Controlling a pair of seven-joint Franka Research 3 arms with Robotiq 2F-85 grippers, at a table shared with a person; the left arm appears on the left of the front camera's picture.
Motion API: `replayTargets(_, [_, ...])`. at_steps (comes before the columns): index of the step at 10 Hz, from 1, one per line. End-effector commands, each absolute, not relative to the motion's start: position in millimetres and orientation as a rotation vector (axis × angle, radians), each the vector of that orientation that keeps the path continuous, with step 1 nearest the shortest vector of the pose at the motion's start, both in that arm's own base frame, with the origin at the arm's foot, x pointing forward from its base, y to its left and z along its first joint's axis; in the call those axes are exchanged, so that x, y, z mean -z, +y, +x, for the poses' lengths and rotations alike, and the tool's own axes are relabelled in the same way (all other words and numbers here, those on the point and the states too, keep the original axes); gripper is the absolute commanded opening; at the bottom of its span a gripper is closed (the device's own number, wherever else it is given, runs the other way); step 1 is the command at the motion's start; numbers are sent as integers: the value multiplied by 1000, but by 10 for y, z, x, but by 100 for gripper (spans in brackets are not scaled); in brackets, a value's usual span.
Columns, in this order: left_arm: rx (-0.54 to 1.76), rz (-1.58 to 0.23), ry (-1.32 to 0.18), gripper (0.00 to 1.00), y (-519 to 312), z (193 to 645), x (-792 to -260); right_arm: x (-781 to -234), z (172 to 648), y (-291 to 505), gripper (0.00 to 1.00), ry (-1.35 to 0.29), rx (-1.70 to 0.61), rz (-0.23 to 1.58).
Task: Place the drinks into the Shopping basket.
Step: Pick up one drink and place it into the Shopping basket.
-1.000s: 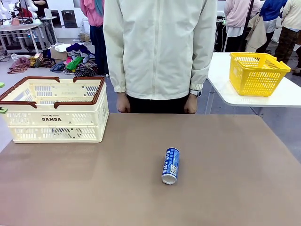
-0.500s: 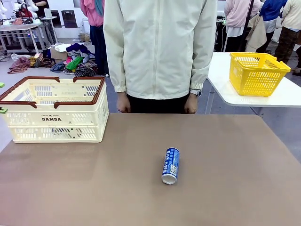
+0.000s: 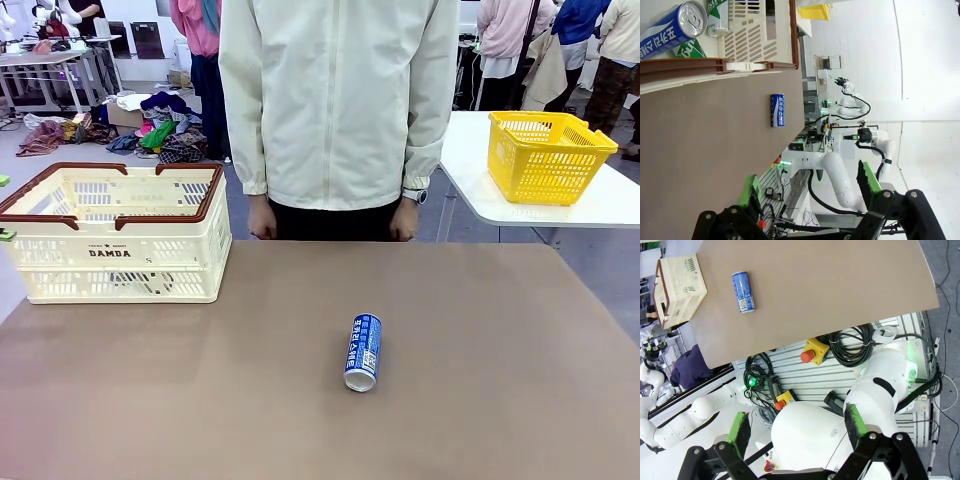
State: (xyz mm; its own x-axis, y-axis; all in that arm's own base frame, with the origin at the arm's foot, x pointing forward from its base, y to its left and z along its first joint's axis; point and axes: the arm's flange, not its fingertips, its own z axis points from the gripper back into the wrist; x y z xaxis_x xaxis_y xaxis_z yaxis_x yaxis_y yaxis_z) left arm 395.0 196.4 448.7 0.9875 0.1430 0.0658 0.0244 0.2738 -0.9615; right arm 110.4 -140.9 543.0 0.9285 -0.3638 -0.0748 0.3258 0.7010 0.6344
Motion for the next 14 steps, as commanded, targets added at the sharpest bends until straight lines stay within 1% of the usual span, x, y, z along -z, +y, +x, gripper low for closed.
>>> replayTargets(1, [-25,-1238,-145,100,1546,4043,-4883,-5437,1000,-1421,100,-69,362,707])
replayTargets(2, [50,-1136,-99,100,980,4135,-5258,-5437,1000,-1421,100,-69,362,707])
replayTargets(3, [185,-975,60,100,268,4275,-5517,-5437,1000,-1421,100,-69,362,707])
replayTargets(4, [268,-844,162,100,-360,4344,-5604,-5437,1000,-1421,100,-69,362,707])
replayTargets(5, [308,-699,222,100,-971,4343,-5595,-5437,1000,-1421,100,-69,362,707])
replayTargets(6, [354,-622,287,100,-1537,4325,-5517,-5437,1000,-1421,100,-69,362,707])
replayTargets(7, [339,-562,288,100,-2152,4255,-5339,-5437,1000,-1421,100,-69,362,707])
replayTargets(9, [346,-483,233,100,-3061,4060,-4867,-5437,1000,-1421,100,-69,362,707])
replayTargets(11, [351,-432,96,100,-3781,3919,-4433,-5437,1000,-1421,100,-69,362,707])
replayTargets(13, [304,-535,45,100,-3962,4105,-4367,-5437,1000,-1421,100,-69,362,707])
replayTargets(14, [380,-481,111,100,-3917,3850,-4390,-5437,1000,-1421,100,-69,362,707])
